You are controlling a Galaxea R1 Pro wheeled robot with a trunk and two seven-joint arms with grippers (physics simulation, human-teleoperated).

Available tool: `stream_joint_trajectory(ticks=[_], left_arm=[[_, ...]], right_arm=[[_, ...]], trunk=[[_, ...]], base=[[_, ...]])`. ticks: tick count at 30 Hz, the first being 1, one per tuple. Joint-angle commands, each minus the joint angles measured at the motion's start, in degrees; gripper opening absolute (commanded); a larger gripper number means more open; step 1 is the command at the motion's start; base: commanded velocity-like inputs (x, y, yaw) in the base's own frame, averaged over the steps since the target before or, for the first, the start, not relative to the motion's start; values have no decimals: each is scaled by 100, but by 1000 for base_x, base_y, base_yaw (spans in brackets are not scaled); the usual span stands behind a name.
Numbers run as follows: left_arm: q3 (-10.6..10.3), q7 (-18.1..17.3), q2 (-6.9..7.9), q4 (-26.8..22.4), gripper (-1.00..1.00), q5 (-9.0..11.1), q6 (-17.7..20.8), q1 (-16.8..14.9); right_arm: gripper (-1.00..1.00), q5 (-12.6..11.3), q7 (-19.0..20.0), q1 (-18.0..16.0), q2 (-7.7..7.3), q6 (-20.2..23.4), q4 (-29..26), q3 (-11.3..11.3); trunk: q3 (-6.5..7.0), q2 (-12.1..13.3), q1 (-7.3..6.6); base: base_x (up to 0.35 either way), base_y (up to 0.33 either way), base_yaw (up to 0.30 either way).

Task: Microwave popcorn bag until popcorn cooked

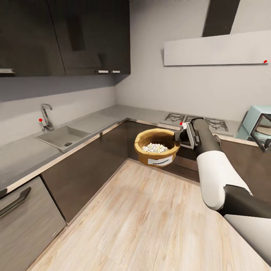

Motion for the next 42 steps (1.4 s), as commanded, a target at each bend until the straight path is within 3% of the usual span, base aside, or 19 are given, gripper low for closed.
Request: stream_joint_trajectory(ticks=[1, 29, 42], left_arm=[[8, 13, -2, 1, 100, 14, -18, -2], [8, 16, -2, -2, 100, 14, -18, -2], [8, 16, -4, 1, 100, 14, -18, -2]], right_arm=[[-100, 59, 53, -5, 5, 14, -6, -29], [-100, 53, 41, 7, 3, 14, -6, -29], [-100, 76, 45, 207, 3, 14, -6, -29]], trunk=[[3, -4, 1], [256, -4, 1], [356, -4, 1]], base=[[0, 0, 0], [0, 0, 0], [0, 0, 0]])
